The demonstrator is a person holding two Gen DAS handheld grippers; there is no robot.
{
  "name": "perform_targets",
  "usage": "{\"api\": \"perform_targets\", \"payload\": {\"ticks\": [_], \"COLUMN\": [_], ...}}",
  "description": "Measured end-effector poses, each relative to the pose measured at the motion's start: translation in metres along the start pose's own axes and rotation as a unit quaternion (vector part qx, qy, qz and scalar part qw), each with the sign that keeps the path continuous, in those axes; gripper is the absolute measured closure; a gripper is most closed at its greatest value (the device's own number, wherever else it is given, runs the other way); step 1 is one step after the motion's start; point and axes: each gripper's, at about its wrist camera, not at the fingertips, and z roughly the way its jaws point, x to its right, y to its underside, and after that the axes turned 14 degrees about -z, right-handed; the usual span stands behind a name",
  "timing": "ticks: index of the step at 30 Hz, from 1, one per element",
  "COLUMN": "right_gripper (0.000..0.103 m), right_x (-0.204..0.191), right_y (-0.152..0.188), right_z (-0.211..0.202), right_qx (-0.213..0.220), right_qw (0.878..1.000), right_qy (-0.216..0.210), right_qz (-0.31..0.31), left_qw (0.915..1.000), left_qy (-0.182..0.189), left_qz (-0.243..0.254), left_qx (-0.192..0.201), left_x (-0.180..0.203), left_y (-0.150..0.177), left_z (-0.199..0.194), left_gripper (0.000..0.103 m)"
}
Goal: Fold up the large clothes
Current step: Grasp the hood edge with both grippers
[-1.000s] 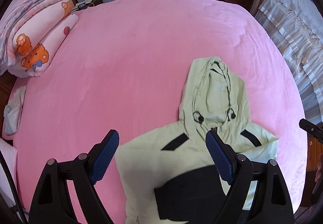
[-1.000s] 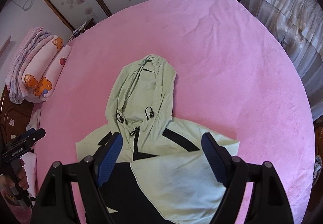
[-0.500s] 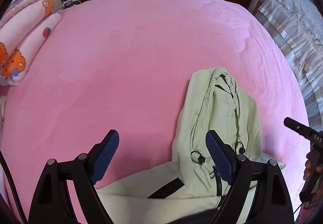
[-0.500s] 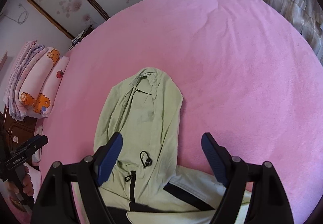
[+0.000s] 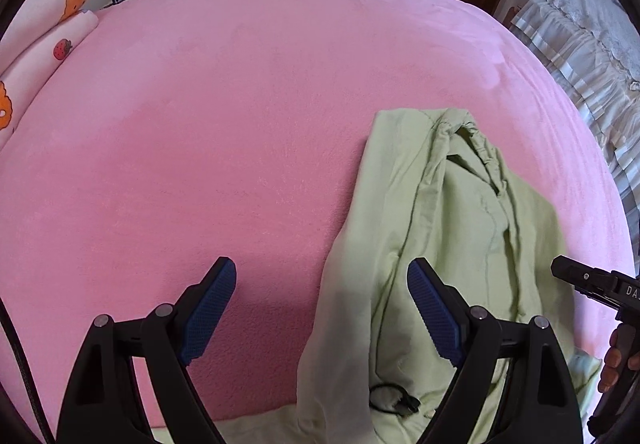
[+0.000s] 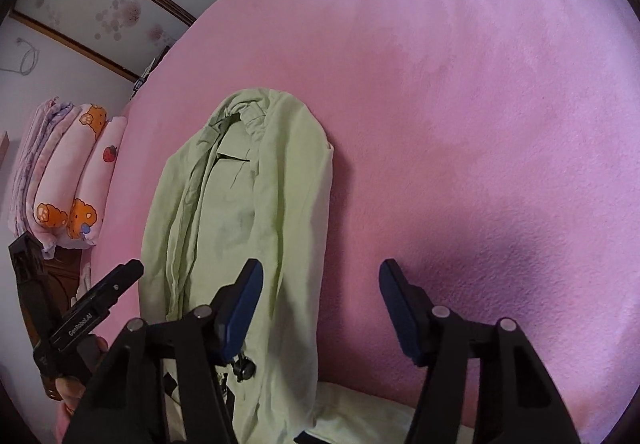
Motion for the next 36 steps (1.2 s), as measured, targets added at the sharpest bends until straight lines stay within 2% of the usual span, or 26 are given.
{"api": "perform_targets", "payload": {"ticks": [6,10,12,16,20,27,30,36], "right_gripper": [0.067,0.084,0.089,0.097,0.100,0.101,0.101,0.101], "right_x": [-0.001,-0.005,-0.007,-0.016,-0.020,-0.032,-0.039,-0.048], "right_y": [0.001,-0.001,-0.003,-0.007,-0.008,-0.009,-0.010,-0.010], "right_z": [0.017,0.024,0.027,0.030,0.030,0.017,0.007,-0.019], "right_qx": [0.014,0.018,0.014,0.014,0.019,0.039,0.049,0.068], "right_qw": [1.000,0.999,0.999,0.999,0.998,0.997,0.995,0.994], "right_qy": [-0.003,-0.002,-0.002,0.006,0.007,0.008,0.008,-0.002], "right_qz": [-0.018,-0.027,-0.031,-0.048,-0.052,-0.069,-0.081,-0.090], "left_qw": [0.9999,0.9995,0.9995,0.9996,0.9998,0.9995,0.9990,0.9958], "left_qy": [0.006,0.015,0.019,0.019,0.017,0.025,0.030,0.059], "left_qz": [-0.010,-0.018,-0.017,-0.014,-0.005,-0.012,-0.015,-0.013], "left_qx": [-0.009,-0.019,-0.017,-0.016,-0.004,0.012,0.031,0.068], "left_x": [0.001,0.009,0.014,0.022,0.032,0.039,0.043,0.043], "left_y": [0.007,0.008,0.006,0.002,0.001,0.000,0.000,0.002], "left_z": [0.031,0.044,0.047,0.049,0.046,0.025,0.013,-0.026], "left_gripper": [0.037,0.056,0.063,0.093,0.098,0.100,0.100,0.100]}}
